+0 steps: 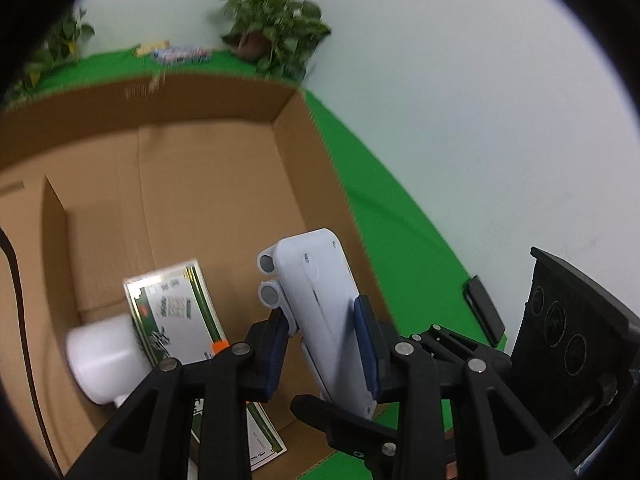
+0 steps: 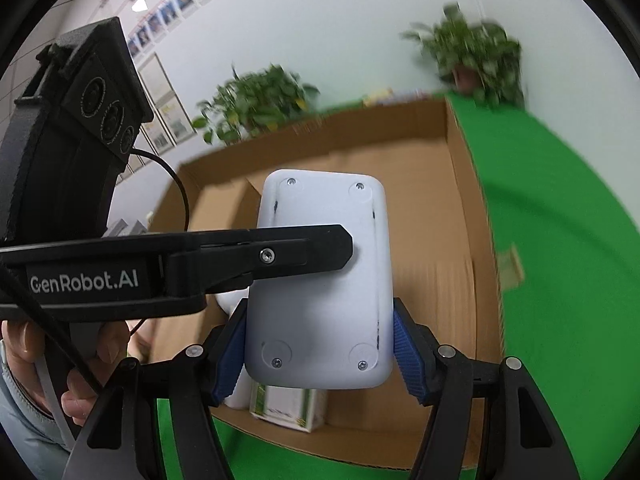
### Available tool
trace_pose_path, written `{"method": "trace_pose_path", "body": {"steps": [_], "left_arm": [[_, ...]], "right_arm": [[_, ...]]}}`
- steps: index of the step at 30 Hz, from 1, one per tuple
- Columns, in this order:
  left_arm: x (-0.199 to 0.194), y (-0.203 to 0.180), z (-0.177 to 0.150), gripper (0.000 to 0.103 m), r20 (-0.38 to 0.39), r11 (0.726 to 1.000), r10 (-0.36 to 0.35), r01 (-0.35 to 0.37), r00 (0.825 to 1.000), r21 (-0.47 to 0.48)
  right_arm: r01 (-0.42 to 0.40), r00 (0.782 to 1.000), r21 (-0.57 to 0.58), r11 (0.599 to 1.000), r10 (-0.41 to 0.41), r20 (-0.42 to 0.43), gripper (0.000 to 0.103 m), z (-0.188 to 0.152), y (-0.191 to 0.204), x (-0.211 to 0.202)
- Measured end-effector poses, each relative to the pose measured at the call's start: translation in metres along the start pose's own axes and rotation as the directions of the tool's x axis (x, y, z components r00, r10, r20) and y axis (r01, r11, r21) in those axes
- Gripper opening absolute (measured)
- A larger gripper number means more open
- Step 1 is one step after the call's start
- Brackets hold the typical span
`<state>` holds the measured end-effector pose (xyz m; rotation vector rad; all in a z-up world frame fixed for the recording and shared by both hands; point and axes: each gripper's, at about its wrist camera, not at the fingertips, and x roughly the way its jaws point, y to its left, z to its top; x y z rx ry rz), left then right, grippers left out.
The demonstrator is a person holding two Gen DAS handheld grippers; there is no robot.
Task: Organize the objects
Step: 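Lift the white device with the right gripper and carry it over the box, then lower the white device beside the medicine box and open the right gripper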
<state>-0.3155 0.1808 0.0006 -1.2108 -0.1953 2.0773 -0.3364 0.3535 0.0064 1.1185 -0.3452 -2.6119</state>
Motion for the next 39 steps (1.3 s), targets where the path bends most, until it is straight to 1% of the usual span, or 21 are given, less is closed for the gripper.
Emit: {"method": "trace_pose_path", "body": {"steps": [1, 5, 9, 10, 12, 15, 18, 19, 21, 22, 25, 26, 27, 28, 30, 32, 35, 36, 37, 38, 39], "left_arm": [[0.010, 0.004, -0.005, 0.031, -0.020, 1.000, 0.001, -0.001, 1.000, -0.011], [0.032, 0.011, -0.017, 0.031, -0.058, 1.000, 0.017, -0.019, 0.998, -0.025], [0.046, 0.019, -0.025, 0.031, -0.093, 0.998, 0.019, -0.025, 0.996, -0.058], [0.049, 0.020, -0.027, 0.032, -0.103, 0.998, 0.021, -0.028, 0.994, -0.064], [0.057, 0.024, -0.032, 0.032, -0.132, 0.996, 0.038, -0.048, 0.991, -0.074], [0.059, 0.024, -0.037, 0.032, -0.131, 0.996, 0.044, -0.054, 0.990, -0.075], [0.056, 0.024, -0.038, 0.031, -0.133, 0.994, 0.052, -0.065, 0.990, -0.093], [0.054, 0.023, -0.038, 0.031, -0.133, 0.993, 0.058, -0.071, 0.989, -0.093], [0.050, 0.021, -0.039, 0.031, -0.136, 0.990, 0.092, -0.105, 0.986, -0.089], [0.048, 0.022, -0.039, 0.031, -0.137, 0.990, 0.093, -0.106, 0.986, -0.091], [0.034, 0.021, -0.041, 0.031, -0.107, 0.991, 0.089, -0.100, 0.990, -0.095], [0.030, 0.021, -0.042, 0.033, -0.098, 0.991, 0.088, -0.097, 0.991, -0.094], [0.024, 0.021, -0.043, 0.034, -0.090, 0.991, 0.085, -0.094, 0.992, -0.094], [0.020, 0.022, -0.044, 0.034, -0.082, 0.991, 0.087, -0.095, 0.993, -0.094], [0.004, 0.022, -0.047, 0.034, -0.057, 0.990, 0.098, -0.103, 0.994, -0.091], [-0.011, 0.024, -0.051, 0.034, -0.027, 0.990, 0.107, -0.109, 0.994, -0.090], [-0.034, 0.027, -0.060, 0.034, 0.021, 0.986, 0.141, -0.139, 0.990, -0.088], [-0.045, 0.030, -0.066, 0.034, 0.046, 0.984, 0.158, -0.153, 0.986, -0.092], [-0.047, 0.034, -0.063, 0.034, 0.059, 0.982, 0.170, -0.164, 0.984, -0.093], [-0.056, 0.035, -0.068, 0.034, 0.082, 0.979, 0.192, -0.185, 0.978, -0.090], [-0.067, 0.036, -0.075, 0.034, 0.115, 0.971, 0.231, -0.222, 0.966, -0.084]], "right_arm": [[-0.001, 1.000, 0.009, 1.000, 0.001, -0.016, 0.063, -0.004, -0.005, 0.007], [-0.008, 0.996, 0.056, 0.998, 0.013, -0.086, 0.063, -0.022, -0.030, 0.040], [-0.010, 0.991, 0.081, 0.997, 0.020, -0.131, 0.063, -0.030, -0.041, 0.057], [-0.010, 0.990, 0.086, 0.996, 0.022, -0.138, 0.063, -0.036, -0.038, 0.056], [-0.013, 0.986, 0.105, 0.994, 0.030, -0.164, 0.063, -0.037, -0.046, 0.066], [-0.016, 0.980, 0.134, 0.991, 0.042, -0.193, 0.063, -0.042, -0.051, 0.077], [-0.011, 0.979, 0.135, 0.991, 0.038, -0.201, 0.063, -0.045, -0.048, 0.076], [-0.006, 0.978, 0.138, 0.990, 0.034, -0.204, 0.063, -0.045, -0.047, 0.076], [0.001, 0.977, 0.143, 0.990, 0.029, -0.213, 0.063, -0.046, -0.045, 0.072], [0.005, 0.976, 0.139, 0.990, 0.025, -0.216, 0.063, -0.046, -0.045, 0.073], [0.005, 0.975, 0.141, 0.990, 0.026, -0.221, 0.064, -0.045, -0.043, 0.072], [0.008, 0.975, 0.138, 0.990, 0.023, -0.222, 0.065, -0.045, -0.042, 0.072], [0.012, 0.975, 0.131, 0.991, 0.018, -0.223, 0.066, -0.046, -0.041, 0.072], [0.014, 0.974, 0.124, 0.992, 0.015, -0.225, 0.070, -0.046, -0.040, 0.072], [0.003, 0.973, 0.102, 0.995, 0.020, -0.229, 0.075, -0.047, -0.035, 0.073], [-0.001, 0.975, 0.094, 0.996, 0.022, -0.223, 0.075, -0.048, -0.033, 0.070], [0.011, 0.978, 0.086, 0.996, 0.008, -0.209, 0.073, -0.051, -0.031, 0.068], [0.015, 0.978, 0.077, 0.997, 0.001, -0.208, 0.068, -0.052, -0.030, 0.068], [0.022, 0.978, 0.068, 0.997, -0.007, -0.209, 0.064, -0.053, -0.029, 0.067], [0.032, 0.978, 0.057, 0.998, -0.019, -0.208, 0.063, -0.054, -0.028, 0.067], [0.034, 0.978, 0.049, 0.998, -0.023, -0.206, 0.062, -0.055, -0.027, 0.067]]}}
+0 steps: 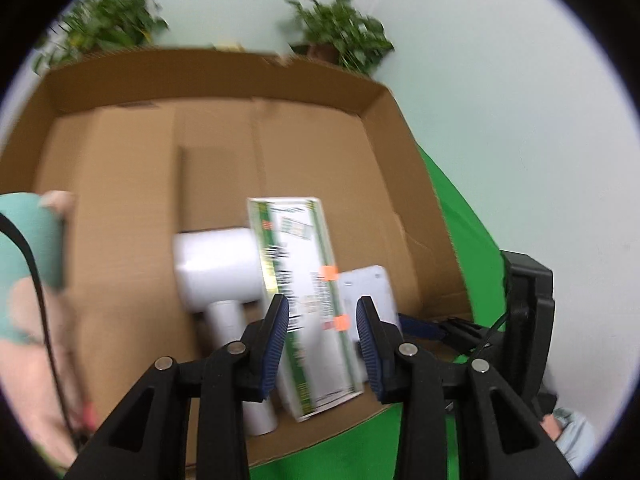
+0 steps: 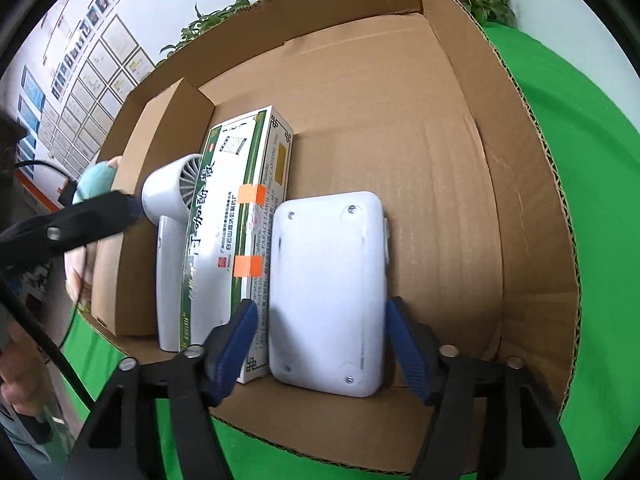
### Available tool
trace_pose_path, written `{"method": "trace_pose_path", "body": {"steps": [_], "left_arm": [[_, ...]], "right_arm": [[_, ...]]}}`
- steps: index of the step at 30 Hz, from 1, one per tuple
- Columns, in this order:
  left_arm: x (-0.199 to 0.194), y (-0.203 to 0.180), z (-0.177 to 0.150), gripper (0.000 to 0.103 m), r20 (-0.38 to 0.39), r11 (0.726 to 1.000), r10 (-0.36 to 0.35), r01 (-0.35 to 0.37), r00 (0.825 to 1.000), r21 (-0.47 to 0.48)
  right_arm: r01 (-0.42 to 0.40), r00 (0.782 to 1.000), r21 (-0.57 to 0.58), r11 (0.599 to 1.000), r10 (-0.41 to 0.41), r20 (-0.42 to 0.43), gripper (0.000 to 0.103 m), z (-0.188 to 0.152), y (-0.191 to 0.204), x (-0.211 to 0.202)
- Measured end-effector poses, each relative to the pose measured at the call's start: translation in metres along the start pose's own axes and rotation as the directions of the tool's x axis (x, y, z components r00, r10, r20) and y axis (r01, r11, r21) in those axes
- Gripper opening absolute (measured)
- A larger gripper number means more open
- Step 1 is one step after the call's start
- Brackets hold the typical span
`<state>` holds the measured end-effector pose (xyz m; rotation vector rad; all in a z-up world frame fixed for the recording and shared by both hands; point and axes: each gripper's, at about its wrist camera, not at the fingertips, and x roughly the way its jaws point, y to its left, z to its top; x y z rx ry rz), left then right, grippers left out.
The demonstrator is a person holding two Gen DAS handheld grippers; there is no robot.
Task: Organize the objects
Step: 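Lower the white device beside the medicine box and open the right gripper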
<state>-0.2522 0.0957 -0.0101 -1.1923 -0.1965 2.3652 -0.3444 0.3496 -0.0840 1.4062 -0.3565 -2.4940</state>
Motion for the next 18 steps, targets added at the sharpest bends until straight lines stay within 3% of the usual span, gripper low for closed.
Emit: {"method": "trace_pose_path", "body": {"steps": [3, 5, 6, 8, 9, 10, 11, 13, 14, 18], "left_arm": [[-0.028, 0.011, -0.013, 0.034, 0.083, 0.995, 0.092, -0.095, 0.992, 0.033], [-0.047, 0.015, -0.024, 0.039, 0.149, 0.983, 0.168, -0.176, 0.975, 0.043], [-0.060, 0.015, -0.031, 0.043, 0.194, 0.973, 0.215, -0.227, 0.957, 0.040], [-0.089, 0.014, -0.043, 0.070, 0.286, 0.951, 0.291, -0.310, 0.913, 0.023], [-0.090, 0.015, -0.046, 0.078, 0.318, 0.940, 0.319, -0.340, 0.893, 0.012], [-0.099, 0.016, -0.054, 0.086, 0.366, 0.924, 0.358, -0.382, 0.859, -0.007], [-0.106, 0.018, -0.066, 0.086, 0.420, 0.906, 0.394, -0.422, 0.818, -0.030], [-0.110, 0.025, -0.080, 0.086, 0.448, 0.883, 0.437, -0.466, 0.780, -0.049], [-0.106, 0.029, -0.086, 0.086, 0.441, 0.870, 0.461, -0.489, 0.770, -0.056], [-0.075, 0.034, -0.097, 0.086, 0.407, 0.865, 0.479, -0.499, 0.778, -0.064]], "right_arm": [[-0.008, 1.000, -0.009, 1.000, 0.008, 0.007, 0.063, -0.002, 0.001, -0.004], [-0.004, 1.000, 0.001, 1.000, 0.004, 0.027, 0.069, -0.002, 0.003, -0.009], [0.005, 0.999, 0.005, 1.000, -0.005, 0.050, 0.079, -0.002, 0.005, -0.014], [0.038, 0.990, -0.005, 0.999, -0.037, 0.136, 0.087, -0.006, 0.017, -0.032], [0.062, 0.983, -0.022, 0.998, -0.057, 0.173, 0.099, -0.010, 0.026, -0.041], [0.091, 0.974, -0.041, 0.995, -0.080, 0.212, 0.103, -0.016, 0.034, -0.049], [0.128, 0.956, -0.066, 0.990, -0.105, 0.274, 0.103, -0.027, 0.047, -0.061], [0.195, 0.923, -0.088, 0.977, -0.152, 0.354, 0.103, -0.049, 0.068, -0.073], [0.230, 0.909, -0.090, 0.969, -0.181, 0.375, 0.103, -0.059, 0.078, -0.074], [0.310, 0.872, -0.109, 0.945, -0.237, 0.429, 0.103, -0.080, 0.105, -0.064]]}}
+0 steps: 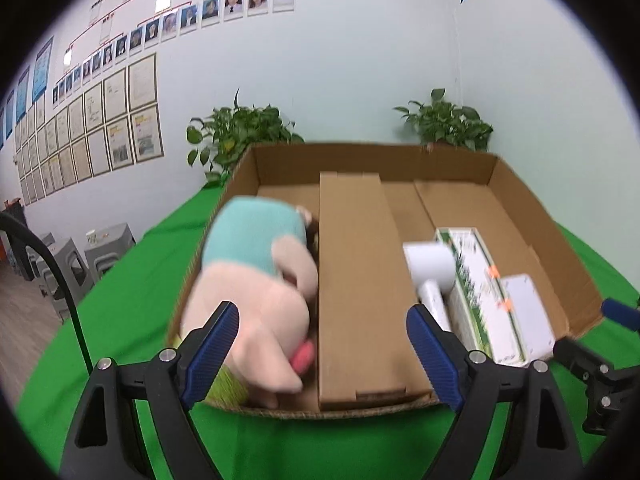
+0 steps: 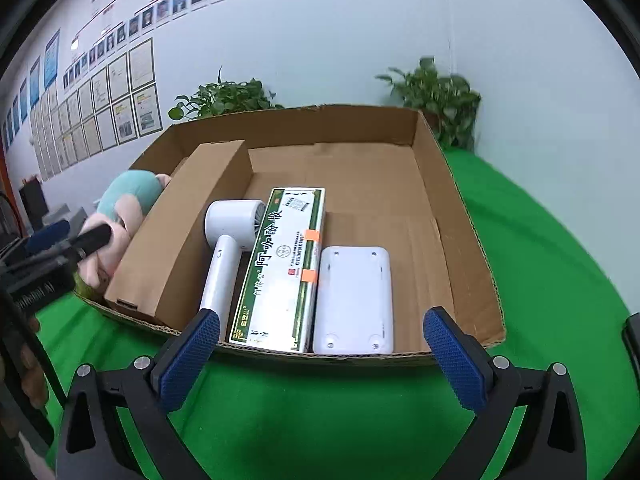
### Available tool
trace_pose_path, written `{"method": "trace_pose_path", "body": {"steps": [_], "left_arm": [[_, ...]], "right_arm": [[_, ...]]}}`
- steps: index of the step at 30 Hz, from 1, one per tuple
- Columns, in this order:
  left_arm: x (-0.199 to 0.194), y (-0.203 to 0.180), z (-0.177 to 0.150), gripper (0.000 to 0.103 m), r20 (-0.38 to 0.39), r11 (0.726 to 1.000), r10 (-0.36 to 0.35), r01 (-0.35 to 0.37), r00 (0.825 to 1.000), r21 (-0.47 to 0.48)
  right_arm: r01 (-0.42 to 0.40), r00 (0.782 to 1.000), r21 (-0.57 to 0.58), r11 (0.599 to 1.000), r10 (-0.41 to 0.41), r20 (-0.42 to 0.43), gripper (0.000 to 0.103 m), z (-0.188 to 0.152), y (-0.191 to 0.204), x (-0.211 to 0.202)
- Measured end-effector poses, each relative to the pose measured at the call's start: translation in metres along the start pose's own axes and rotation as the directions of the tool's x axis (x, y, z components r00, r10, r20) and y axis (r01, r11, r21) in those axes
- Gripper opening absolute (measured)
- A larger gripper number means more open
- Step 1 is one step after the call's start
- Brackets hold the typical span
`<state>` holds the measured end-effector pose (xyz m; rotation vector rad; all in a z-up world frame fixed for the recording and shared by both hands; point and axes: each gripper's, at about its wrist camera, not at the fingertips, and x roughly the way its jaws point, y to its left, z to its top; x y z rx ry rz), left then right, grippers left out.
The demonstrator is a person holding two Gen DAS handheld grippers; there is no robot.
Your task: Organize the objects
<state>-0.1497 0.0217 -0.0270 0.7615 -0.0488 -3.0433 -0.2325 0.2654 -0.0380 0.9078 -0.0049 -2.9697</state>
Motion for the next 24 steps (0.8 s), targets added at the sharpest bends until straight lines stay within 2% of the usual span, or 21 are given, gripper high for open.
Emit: {"method": "trace_pose_path", "body": {"steps": [4, 9, 13, 16, 24], "left_arm": [[0.020, -0.003, -0.018, 0.086, -0.023, 1.000, 0.008, -0.008, 1.000, -0.025], [0.029, -0.014, -0.029, 0.088, -0.004, 0.999, 0.042, -0.042, 0.999, -0.015], [0.029, -0.016, -0.027, 0.093, -0.009, 0.999, 0.035, -0.035, 0.999, -0.018], [0.033, -0.017, -0.027, 0.103, -0.031, 1.000, 0.020, -0.021, 0.999, -0.012], [0.034, -0.017, -0.028, 0.103, -0.036, 1.000, 0.019, -0.020, 0.999, -0.011]], "right_arm": [[-0.020, 1.000, 0.023, 1.000, 0.021, -0.008, 0.103, -0.009, 0.003, 0.011], [0.042, 0.999, -0.009, 0.999, -0.043, -0.006, 0.103, -0.019, 0.014, 0.028], [0.056, 0.998, -0.008, 0.998, -0.056, 0.004, 0.103, -0.020, 0.019, 0.032], [0.072, 0.997, -0.003, 0.997, -0.072, 0.012, 0.103, -0.022, 0.019, 0.034], [0.065, 0.998, 0.004, 0.998, -0.065, 0.009, 0.103, -0.022, 0.016, 0.033]]}}
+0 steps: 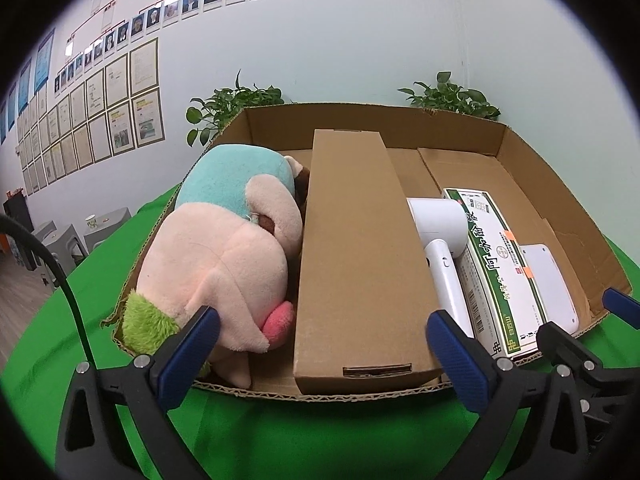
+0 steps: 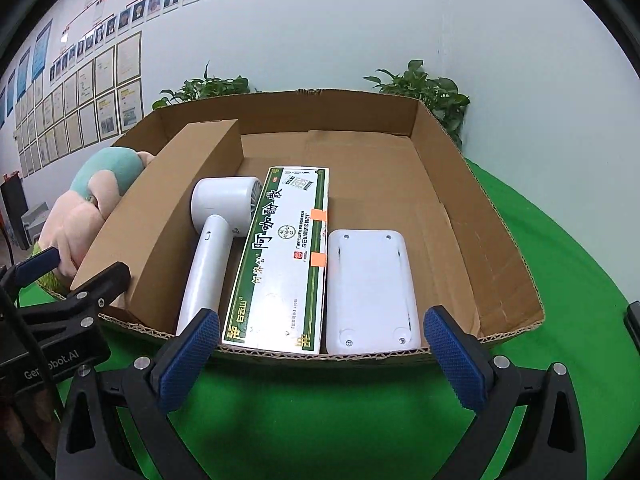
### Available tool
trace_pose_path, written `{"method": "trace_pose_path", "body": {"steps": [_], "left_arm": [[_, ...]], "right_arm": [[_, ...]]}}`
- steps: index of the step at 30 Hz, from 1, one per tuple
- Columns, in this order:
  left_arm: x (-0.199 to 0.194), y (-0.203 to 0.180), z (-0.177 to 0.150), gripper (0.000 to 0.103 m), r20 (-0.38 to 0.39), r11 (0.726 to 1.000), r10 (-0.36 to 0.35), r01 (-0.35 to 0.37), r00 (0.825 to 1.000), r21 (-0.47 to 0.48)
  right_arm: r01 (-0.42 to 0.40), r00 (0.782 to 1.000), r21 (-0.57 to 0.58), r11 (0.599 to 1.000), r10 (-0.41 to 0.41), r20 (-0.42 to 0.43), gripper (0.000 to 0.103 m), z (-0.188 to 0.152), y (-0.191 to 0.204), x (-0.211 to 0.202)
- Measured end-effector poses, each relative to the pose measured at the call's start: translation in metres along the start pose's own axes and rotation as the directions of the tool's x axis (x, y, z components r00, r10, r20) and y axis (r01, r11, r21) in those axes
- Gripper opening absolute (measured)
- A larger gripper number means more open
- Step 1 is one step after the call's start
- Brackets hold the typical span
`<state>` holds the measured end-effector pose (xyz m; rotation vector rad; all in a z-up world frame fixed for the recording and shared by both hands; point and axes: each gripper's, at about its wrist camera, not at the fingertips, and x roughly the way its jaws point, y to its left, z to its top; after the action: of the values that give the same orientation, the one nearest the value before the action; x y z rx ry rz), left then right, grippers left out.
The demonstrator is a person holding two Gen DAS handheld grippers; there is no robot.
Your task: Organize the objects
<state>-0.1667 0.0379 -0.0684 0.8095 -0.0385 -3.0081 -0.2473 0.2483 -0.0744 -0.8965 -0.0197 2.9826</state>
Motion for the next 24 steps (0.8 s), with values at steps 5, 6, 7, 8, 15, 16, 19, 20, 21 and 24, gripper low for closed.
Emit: {"method": "trace_pose_path", "body": {"steps": [5, 6, 7, 8, 15, 16, 19, 20, 21, 24], "left_arm": [[-0.0009, 0.0001, 0.0001, 0.103, -0.001, 1.000, -0.001, 0.001, 1.000, -0.001], [-0.0010, 0.0003, 0.0002, 0.103, -0.001, 1.000, -0.002, 0.002, 1.000, -0.001], [-0.0010, 0.0002, 0.0002, 0.103, -0.001, 1.000, -0.001, 0.001, 1.000, -0.001], [-0.0011, 0.0003, 0.0002, 0.103, -0.001, 1.000, -0.002, 0.002, 1.000, -0.001], [-0.0013, 0.0004, -0.0005, 0.103, -0.003, 1.000, -0.006, 0.006, 1.000, -0.004], [-0.0014, 0.0003, -0.0006, 0.103, -0.003, 1.000, -0.005, 0.005, 1.000, -0.004], [-0.0014, 0.0005, -0.0004, 0.103, -0.003, 1.000, -0.005, 0.005, 1.000, -0.004], [-0.0015, 0.0006, -0.0004, 0.103, -0.003, 1.000, -0.005, 0.005, 1.000, -0.004], [-0.0016, 0.0006, -0.0006, 0.103, -0.003, 1.000, -0.005, 0.005, 1.000, -0.004], [-0.0018, 0.0006, -0.0007, 0.103, -0.003, 1.000, -0.006, 0.006, 1.000, -0.004]], "right_arm": [[0.000, 1.000, 0.000, 1.000, 0.000, 0.000, 0.103, -0.0001, 0.0002, 0.0000], [-0.001, 1.000, 0.001, 1.000, 0.001, 0.000, 0.103, 0.0000, 0.0002, 0.0000], [-0.002, 1.000, 0.002, 1.000, 0.002, 0.000, 0.103, 0.0004, 0.0002, -0.0002], [-0.003, 1.000, 0.003, 1.000, 0.003, 0.000, 0.103, 0.0006, 0.0001, -0.0007], [-0.004, 1.000, 0.004, 1.000, 0.004, 0.000, 0.103, 0.0007, 0.0004, -0.0010], [-0.003, 1.000, 0.004, 1.000, 0.003, 0.000, 0.103, 0.0010, 0.0004, -0.0013], [-0.004, 1.000, 0.004, 1.000, 0.004, 0.000, 0.103, 0.0011, 0.0004, -0.0013], [-0.004, 1.000, 0.004, 1.000, 0.004, 0.000, 0.103, 0.0010, 0.0006, -0.0013], [-0.004, 1.000, 0.004, 1.000, 0.004, -0.001, 0.103, 0.0009, 0.0008, -0.0013], [-0.004, 1.000, 0.004, 1.000, 0.004, 0.000, 0.103, 0.0011, 0.0005, -0.0014]]}}
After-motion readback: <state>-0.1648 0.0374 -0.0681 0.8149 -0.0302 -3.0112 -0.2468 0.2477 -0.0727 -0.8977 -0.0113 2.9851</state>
